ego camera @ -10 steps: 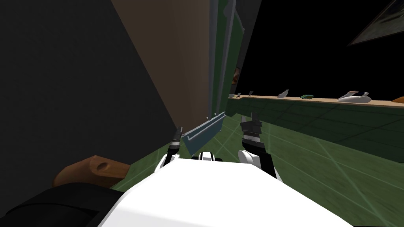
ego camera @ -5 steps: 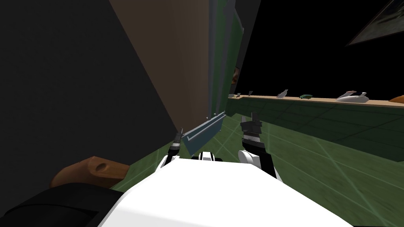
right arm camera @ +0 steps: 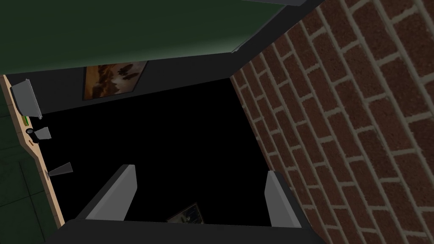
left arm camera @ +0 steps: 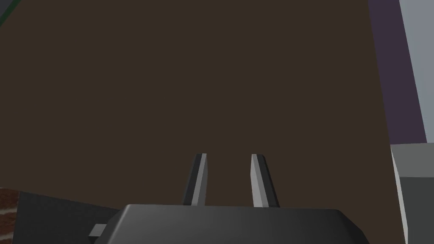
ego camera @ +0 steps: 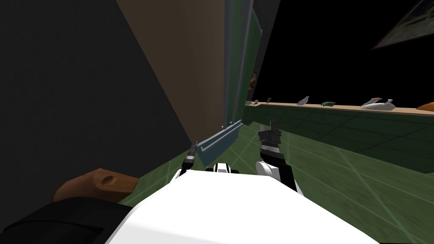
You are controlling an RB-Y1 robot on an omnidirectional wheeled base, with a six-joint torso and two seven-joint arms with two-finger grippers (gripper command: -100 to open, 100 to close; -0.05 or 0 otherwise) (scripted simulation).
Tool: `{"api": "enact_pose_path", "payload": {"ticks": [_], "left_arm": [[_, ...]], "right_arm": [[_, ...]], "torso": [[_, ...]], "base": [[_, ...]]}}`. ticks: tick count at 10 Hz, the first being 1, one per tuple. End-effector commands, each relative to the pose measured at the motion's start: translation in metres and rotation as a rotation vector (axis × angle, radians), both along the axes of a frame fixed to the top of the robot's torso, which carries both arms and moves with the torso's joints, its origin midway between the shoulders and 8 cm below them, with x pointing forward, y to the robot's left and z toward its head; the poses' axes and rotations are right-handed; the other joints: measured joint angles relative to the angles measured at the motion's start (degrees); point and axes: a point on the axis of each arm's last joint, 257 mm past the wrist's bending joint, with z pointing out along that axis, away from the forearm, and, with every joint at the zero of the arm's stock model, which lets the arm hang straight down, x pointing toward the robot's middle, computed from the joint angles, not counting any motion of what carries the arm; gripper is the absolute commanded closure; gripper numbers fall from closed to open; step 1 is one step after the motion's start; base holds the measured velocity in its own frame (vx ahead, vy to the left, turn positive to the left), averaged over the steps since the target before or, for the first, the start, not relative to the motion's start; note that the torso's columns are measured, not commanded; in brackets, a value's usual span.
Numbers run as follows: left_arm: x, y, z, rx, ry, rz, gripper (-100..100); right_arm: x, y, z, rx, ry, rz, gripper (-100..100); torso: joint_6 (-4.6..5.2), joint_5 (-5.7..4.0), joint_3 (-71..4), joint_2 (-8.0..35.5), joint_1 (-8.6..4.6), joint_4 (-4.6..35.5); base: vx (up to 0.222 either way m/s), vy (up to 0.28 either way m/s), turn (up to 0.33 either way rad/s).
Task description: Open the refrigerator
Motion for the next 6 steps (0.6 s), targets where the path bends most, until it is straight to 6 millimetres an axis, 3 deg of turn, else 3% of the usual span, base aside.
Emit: {"api": "enact_pose_path", "payload": {"ticks": [1,6], "left_arm": [[-0.002,0.006,-0.028,0.000,0.064,0.014,-100],[-0.007,0.003,-0.066,-0.004,0.132,0.021,-100]], "right_arm": [[0.000,0.000,0.000,0.000,0.000,0.000,0],[0.000,0.000,0.000,0.000,0.000,0.000,0]], "torso": [[0.02,0.01,-0.02,-0.05,0.01,-0.02],[0.05,-0.01,0.02,-0.02,-0.02,0.02]], "base": [[0.001,-0.004,-0.023],[0.001,0.000,-0.006]]}}
